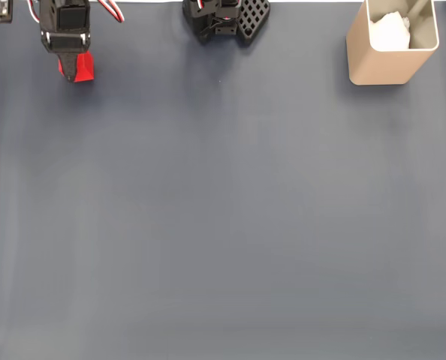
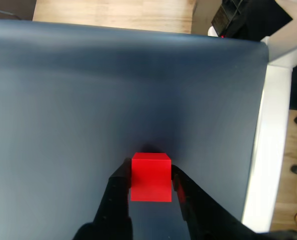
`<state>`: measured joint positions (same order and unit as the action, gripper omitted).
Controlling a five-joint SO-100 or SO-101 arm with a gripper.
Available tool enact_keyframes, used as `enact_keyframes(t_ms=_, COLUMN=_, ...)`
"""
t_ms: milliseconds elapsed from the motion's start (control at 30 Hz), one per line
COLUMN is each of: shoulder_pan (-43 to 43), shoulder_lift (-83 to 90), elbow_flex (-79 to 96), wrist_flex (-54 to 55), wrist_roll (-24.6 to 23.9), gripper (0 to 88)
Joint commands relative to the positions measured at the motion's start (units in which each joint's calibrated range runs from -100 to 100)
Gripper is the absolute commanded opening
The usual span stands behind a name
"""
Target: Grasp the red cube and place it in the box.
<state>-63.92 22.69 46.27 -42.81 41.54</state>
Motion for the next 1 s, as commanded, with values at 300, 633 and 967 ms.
enact_keyframes(t_ms=300, shoulder_pan=17.17, shoulder_lift=6.69, elbow_flex=-24.84, wrist_flex=-17.55, wrist_roll=3.61, gripper=0.1)
enact_keyframes(t_ms=633, shoulder_pan=29.88, shoulder_lift=7.81, elbow_flex=-29.86, wrist_flex=-18.7, wrist_roll=5.76, gripper=0.1)
enact_keyframes(t_ms=967, shoulder_pan=42.87, shoulder_lift=11.1, elbow_flex=-29.77, wrist_flex=-20.26, wrist_roll=6.25, gripper=0.1)
